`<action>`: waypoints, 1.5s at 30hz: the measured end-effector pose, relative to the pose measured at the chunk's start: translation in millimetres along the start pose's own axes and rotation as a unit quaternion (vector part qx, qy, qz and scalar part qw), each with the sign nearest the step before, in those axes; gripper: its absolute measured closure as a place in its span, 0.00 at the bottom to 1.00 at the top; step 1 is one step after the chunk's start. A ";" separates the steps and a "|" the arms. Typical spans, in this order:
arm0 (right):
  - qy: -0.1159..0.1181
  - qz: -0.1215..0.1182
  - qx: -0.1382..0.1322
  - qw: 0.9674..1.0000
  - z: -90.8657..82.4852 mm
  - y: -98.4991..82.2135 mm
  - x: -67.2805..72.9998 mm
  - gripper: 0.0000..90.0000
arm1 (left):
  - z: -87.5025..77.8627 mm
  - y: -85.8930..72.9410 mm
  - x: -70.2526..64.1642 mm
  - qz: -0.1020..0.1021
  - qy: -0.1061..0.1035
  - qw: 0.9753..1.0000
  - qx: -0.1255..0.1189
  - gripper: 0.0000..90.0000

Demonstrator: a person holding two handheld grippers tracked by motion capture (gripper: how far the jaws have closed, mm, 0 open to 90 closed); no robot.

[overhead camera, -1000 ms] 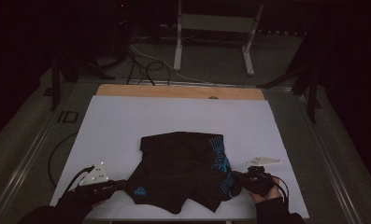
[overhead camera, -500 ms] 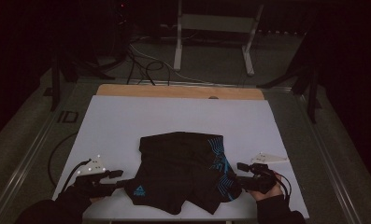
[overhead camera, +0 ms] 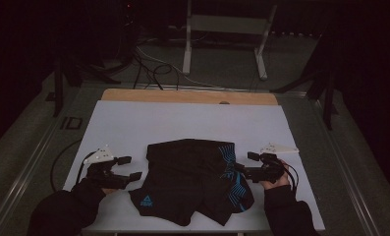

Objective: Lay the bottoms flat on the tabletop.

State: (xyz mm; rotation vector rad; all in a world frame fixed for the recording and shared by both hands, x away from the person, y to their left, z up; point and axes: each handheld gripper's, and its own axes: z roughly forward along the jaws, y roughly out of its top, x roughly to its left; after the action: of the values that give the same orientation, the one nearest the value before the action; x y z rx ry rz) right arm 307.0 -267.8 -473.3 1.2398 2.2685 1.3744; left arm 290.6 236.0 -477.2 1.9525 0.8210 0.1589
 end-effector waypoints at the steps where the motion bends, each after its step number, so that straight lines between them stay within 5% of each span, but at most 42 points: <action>1: -0.002 0.000 -0.001 1.000 1.2 0.8 -2.4 0.22 | 0.0 0.0 0.0 0.000 0.000 1.000 0.000 0.22; 18: -0.026 0.006 0.020 0.999 42.6 10.2 -27.8 0.16 | 37.7 8.0 26.9 -0.016 0.023 1.000 0.008 0.17; 34: -0.057 0.022 0.059 0.996 75.8 7.6 -41.9 0.26 | 75.5 16.0 38.3 -0.039 0.023 0.998 0.044 0.19; 41: -0.065 0.023 0.078 0.995 88.3 10.1 -44.5 0.41 | 90.5 16.9 44.3 -0.047 0.032 0.997 0.055 0.33; 45: -0.065 0.010 0.080 0.995 90.3 11.1 -41.8 0.61 | 92.9 13.8 45.1 -0.045 0.030 0.997 0.049 0.58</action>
State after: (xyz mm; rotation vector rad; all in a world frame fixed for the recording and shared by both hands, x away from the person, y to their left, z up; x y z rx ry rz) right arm 389.5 -240.0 -522.7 1.3604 2.3184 1.1018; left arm 371.9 190.7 -523.9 2.0053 0.9699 0.1255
